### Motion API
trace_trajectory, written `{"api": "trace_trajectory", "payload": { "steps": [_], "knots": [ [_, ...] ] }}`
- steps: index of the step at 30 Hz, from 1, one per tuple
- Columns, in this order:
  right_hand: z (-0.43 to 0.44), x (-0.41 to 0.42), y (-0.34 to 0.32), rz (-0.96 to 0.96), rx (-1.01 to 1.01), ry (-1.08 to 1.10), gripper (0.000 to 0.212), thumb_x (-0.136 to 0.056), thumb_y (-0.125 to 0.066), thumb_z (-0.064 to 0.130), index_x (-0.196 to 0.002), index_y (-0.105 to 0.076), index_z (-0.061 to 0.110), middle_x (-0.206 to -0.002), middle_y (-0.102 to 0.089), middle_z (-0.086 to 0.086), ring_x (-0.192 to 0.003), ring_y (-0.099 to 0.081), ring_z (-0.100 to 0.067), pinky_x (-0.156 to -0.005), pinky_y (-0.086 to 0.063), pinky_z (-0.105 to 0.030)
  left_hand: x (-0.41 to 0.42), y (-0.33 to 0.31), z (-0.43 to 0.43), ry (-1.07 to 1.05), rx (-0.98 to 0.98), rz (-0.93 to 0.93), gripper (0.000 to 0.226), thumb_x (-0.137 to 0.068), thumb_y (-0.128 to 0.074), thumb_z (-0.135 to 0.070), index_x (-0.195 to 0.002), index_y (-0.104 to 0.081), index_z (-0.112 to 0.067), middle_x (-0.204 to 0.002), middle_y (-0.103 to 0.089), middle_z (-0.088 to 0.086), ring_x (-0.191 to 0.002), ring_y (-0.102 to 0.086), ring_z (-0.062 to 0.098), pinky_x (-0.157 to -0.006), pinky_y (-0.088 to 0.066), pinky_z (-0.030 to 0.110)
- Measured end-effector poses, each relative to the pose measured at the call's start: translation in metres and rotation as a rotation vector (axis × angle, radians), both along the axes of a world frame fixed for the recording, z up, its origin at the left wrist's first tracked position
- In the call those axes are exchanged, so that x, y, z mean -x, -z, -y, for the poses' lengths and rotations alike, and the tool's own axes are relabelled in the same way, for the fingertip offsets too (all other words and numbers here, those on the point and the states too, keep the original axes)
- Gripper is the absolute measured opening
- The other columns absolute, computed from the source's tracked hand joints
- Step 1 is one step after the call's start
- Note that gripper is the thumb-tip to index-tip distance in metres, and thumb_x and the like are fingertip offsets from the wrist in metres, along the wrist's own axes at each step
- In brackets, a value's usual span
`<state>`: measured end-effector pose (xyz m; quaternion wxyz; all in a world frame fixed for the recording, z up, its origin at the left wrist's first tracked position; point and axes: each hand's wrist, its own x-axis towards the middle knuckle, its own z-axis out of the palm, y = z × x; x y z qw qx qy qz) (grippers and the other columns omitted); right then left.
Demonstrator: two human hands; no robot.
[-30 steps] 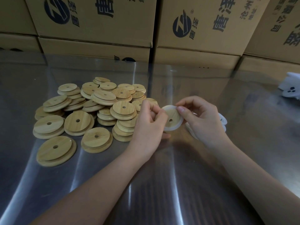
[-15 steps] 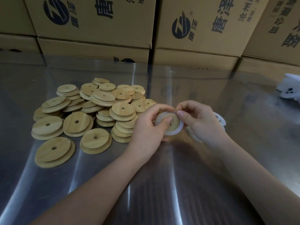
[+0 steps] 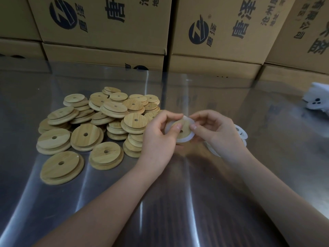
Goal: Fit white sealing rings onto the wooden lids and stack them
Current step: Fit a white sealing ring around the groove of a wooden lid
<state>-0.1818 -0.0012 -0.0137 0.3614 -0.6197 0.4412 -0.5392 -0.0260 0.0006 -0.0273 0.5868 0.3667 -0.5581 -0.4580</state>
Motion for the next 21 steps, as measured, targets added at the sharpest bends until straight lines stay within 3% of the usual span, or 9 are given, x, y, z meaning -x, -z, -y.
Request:
{"api": "trace_trajectory", "payload": {
  "steps": [5, 8, 11, 15, 21],
  "knots": [
    [0.0008, -0.0045, 0.0026, 0.049, -0.051, 0.087, 0.019, -0.085, -0.071, 0.005, -0.071, -0.07, 0.018, -0.07, -0.07, -0.005, -0.064, -0.068, -0.017, -0.059, -0.058, -0.026, 0.0012, -0.0007, 0.0008, -0.019, -0.016, -0.015, 0.028, -0.092, -0.059, -0.002, -0.102, -0.064, -0.028, -0.099, -0.069, 0.004, -0.094, -0.069, 0.023, -0.077, -0.059, 0.051],
    [-0.0004, -0.0048, 0.0027, 0.023, -0.025, 0.085, 0.016, -0.086, -0.069, 0.001, -0.074, -0.069, 0.011, -0.067, -0.069, -0.002, -0.062, -0.068, -0.014, -0.058, -0.056, -0.023, 0.0016, -0.001, 0.0, 0.025, -0.062, 0.012, 0.036, -0.09, -0.063, -0.005, -0.113, -0.062, -0.033, -0.102, -0.066, 0.005, -0.096, -0.067, 0.023, -0.076, -0.061, 0.046],
    [-0.0028, -0.0055, 0.0026, -0.085, 0.035, 0.079, 0.017, -0.086, -0.068, -0.001, -0.075, -0.07, 0.011, -0.067, -0.07, 0.0, -0.063, -0.068, -0.01, -0.059, -0.055, -0.019, 0.0004, -0.0023, -0.001, 0.066, -0.125, 0.037, 0.023, -0.088, -0.068, -0.008, -0.105, -0.068, -0.024, -0.093, -0.066, -0.009, -0.095, -0.068, 0.018, -0.074, -0.061, 0.046],
    [-0.0035, -0.0044, 0.0015, -0.183, 0.093, 0.088, 0.02, -0.088, -0.067, 0.001, -0.076, -0.07, 0.017, -0.075, -0.072, -0.002, -0.071, -0.07, -0.014, -0.065, -0.057, -0.025, -0.0039, -0.0047, 0.0025, 0.031, -0.052, 0.114, 0.02, -0.083, -0.074, -0.006, -0.098, -0.072, -0.018, -0.091, -0.071, -0.006, -0.091, -0.068, 0.013, -0.085, -0.058, 0.04],
    [-0.0029, -0.0005, 0.0001, -0.386, 0.2, 0.17, 0.026, -0.087, -0.07, 0.007, -0.075, -0.065, 0.03, -0.075, -0.07, 0.006, -0.069, -0.068, -0.014, -0.07, -0.059, -0.039, -0.0025, -0.0058, 0.0008, -0.027, -0.008, 0.079, 0.026, -0.078, -0.076, 0.0, -0.089, -0.072, -0.024, -0.088, -0.074, -0.006, -0.086, -0.069, 0.005, -0.082, -0.057, 0.025]
  ]
}}
